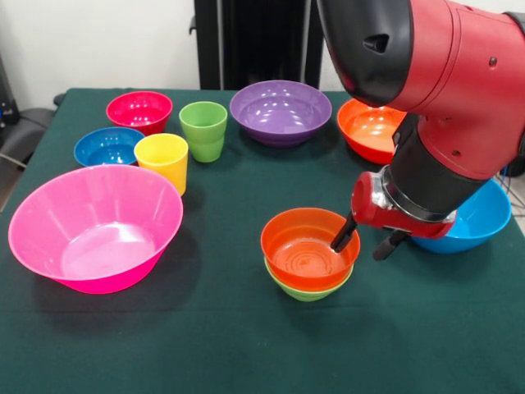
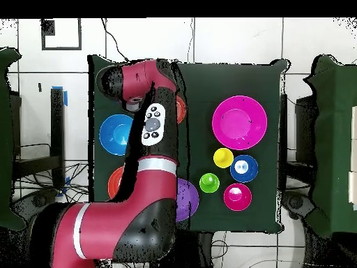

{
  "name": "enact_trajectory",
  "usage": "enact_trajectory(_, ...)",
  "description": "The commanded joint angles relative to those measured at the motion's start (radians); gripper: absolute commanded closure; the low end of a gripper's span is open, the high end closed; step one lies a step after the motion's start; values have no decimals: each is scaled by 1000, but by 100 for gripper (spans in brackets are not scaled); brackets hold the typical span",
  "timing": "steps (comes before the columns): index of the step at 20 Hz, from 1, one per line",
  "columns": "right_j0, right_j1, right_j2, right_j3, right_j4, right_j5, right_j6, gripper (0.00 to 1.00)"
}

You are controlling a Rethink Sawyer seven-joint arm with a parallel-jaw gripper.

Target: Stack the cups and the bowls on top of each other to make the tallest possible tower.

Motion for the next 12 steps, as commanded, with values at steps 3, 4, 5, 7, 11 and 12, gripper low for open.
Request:
enact_trajectory(3,11,-60,58,-29,-89,117,-301,0)
enact_trajectory(4,8,-47,62,-51,-89,124,-300,0)
enact_trajectory(5,5,-34,65,-73,-89,131,-299,0)
enact_trajectory(7,0,-20,73,-112,-86,153,-310,0)
enact_trajectory(11,-11,-24,90,-153,-65,189,-332,0)
enact_trajectory(12,-14,-29,93,-167,-59,206,-342,0)
